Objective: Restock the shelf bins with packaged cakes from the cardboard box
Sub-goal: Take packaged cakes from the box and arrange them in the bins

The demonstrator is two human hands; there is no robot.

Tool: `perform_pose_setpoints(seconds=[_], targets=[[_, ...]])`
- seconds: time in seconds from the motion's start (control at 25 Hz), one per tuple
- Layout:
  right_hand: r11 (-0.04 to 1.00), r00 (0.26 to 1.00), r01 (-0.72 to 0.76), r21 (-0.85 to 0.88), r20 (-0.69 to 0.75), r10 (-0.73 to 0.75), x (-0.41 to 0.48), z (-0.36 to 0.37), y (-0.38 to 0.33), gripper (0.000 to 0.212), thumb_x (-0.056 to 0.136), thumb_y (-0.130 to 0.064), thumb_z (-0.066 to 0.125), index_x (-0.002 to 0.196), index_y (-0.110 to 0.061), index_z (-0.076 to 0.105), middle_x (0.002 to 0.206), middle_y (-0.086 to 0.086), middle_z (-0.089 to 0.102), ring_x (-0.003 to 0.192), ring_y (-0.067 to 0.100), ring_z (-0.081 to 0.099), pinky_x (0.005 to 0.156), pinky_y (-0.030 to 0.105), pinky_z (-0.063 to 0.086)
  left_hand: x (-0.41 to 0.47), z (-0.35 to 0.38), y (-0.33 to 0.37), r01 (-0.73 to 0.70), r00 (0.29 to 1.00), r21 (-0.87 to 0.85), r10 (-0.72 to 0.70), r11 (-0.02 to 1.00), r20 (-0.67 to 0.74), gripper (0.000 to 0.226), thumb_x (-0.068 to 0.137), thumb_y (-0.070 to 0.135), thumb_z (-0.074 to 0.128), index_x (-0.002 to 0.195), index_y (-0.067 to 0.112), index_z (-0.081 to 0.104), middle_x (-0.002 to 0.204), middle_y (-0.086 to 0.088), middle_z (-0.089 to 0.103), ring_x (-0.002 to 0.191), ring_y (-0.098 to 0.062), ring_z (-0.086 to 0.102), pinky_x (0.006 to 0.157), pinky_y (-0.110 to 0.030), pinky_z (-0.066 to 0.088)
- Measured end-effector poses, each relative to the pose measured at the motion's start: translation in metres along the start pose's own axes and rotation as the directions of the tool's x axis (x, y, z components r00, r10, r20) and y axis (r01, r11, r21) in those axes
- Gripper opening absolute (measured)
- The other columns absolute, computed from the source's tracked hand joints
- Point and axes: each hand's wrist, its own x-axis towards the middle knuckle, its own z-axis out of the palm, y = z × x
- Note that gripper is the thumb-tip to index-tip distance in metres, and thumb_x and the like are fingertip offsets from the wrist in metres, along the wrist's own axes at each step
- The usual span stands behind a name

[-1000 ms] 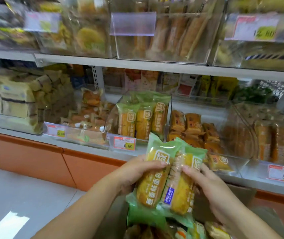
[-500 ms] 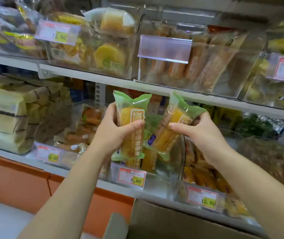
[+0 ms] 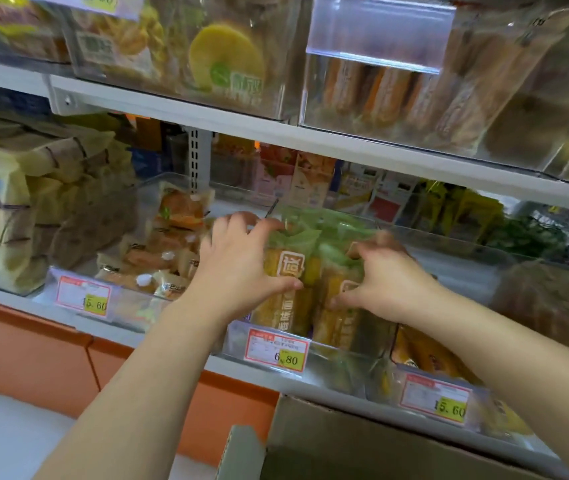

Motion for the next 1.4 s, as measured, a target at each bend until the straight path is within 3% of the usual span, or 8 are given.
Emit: perform_pose_setpoints(seconds=[0.28,0.48,0.6,0.72,0.92,1.08,1.24,1.4], targets=[[0.944,0.981,-0.103,-0.314,0.124,0.148,0.019,-0.031,-0.009,0.078,0.070,-0.066,0.070,0.129,-0.020,0.049,0.113,0.006,0.052,0.113,0.028,0.047,0.090,0.039,0.047,0.003,0.006,0.002,-0.024,0.992,-0.079,0.034,0.997,0.120,0.099,0.064,0.064,0.077,0.144,0.035,0.027,0.149,0.003,0.026,0.135,-0.026,0.037,0.105,-0.052,0.042],[0.922,0.964,-0.069,-0.382,0.211,0.160,0.040,-0.022,-0.013,0.057,0.085,-0.050,0.066,0.125,-0.011,0.056,0.095,0.003,0.053,0.087,0.020,0.050,0.060,0.028,0.043,-0.003,0.015,0.000,0.015,0.983,-0.111,0.006,0.994,0.183,0.114,0.059,0.051,0.087,0.143,0.046,0.009,0.149,-0.001,0.020,0.135,-0.029,0.036,0.104,-0.050,0.044],[0.945,0.966,-0.056,-0.321,0.221,0.132,0.044,-0.001,-0.003,0.076,0.080,-0.057,0.066,0.140,-0.016,0.045,0.132,0.009,0.050,0.126,0.030,0.042,0.094,0.042,0.046,-0.001,0.015,-0.005,0.060,0.981,-0.127,-0.035,0.990,0.189,0.116,0.060,0.046,0.089,0.143,0.046,0.008,0.154,-0.001,0.015,0.134,-0.032,0.041,0.102,-0.052,0.046],[0.968,0.975,-0.045,-0.247,0.200,0.096,0.035,-0.002,0.006,0.095,0.072,-0.068,0.066,0.149,-0.026,0.029,0.155,0.004,0.030,0.145,0.028,0.015,0.115,0.050,0.025,-0.003,0.017,-0.011,0.088,0.979,-0.104,-0.067,0.991,0.191,0.120,0.058,0.051,0.088,0.146,0.043,0.008,0.159,0.002,0.006,0.132,-0.032,0.045,0.101,-0.053,0.048],[0.956,0.975,0.019,-0.293,0.217,0.047,0.022,-0.009,0.009,0.102,0.063,-0.077,0.065,0.145,-0.023,0.036,0.152,0.004,0.035,0.142,0.029,0.019,0.111,0.049,0.024,-0.009,0.015,-0.015,0.090,0.979,-0.101,-0.069,0.991,0.189,0.122,0.054,0.059,0.086,0.146,0.041,0.007,0.157,-0.002,0.021,0.122,-0.029,0.055,0.091,-0.047,0.054],[0.951,0.973,0.056,-0.303,0.229,0.016,0.019,-0.005,-0.002,0.088,0.065,-0.074,0.066,0.131,-0.020,0.046,0.134,0.005,0.049,0.132,0.027,0.029,0.107,0.050,0.028,-0.015,0.019,-0.006,0.112,0.985,-0.040,-0.105,0.993,0.140,0.125,0.053,0.060,0.086,0.144,0.042,0.002,0.150,-0.003,0.027,0.110,-0.028,0.060,0.078,-0.041,0.055],[0.952,0.980,-0.084,-0.293,0.149,0.133,0.021,-0.036,-0.009,0.060,0.071,-0.065,0.069,0.104,-0.019,0.049,0.100,0.003,0.049,0.117,0.028,0.043,0.101,0.047,0.040,-0.013,0.020,-0.002,0.135,0.983,-0.046,-0.128,0.990,0.130,0.122,0.059,0.050,0.086,0.146,0.039,0.001,0.147,-0.003,0.028,0.105,-0.029,0.061,0.078,-0.043,0.056],[0.930,0.977,-0.086,-0.356,0.154,0.149,0.033,-0.026,-0.009,0.058,0.074,-0.063,0.068,0.109,-0.019,0.051,0.122,0.009,0.050,0.126,0.031,0.035,0.099,0.047,0.036,-0.014,0.020,-0.002,0.134,0.984,-0.043,-0.127,0.990,0.125,0.121,0.061,0.048,0.086,0.148,0.039,0.001,0.148,-0.002,0.029,0.107,-0.029,0.060,0.076,-0.040,0.054]])
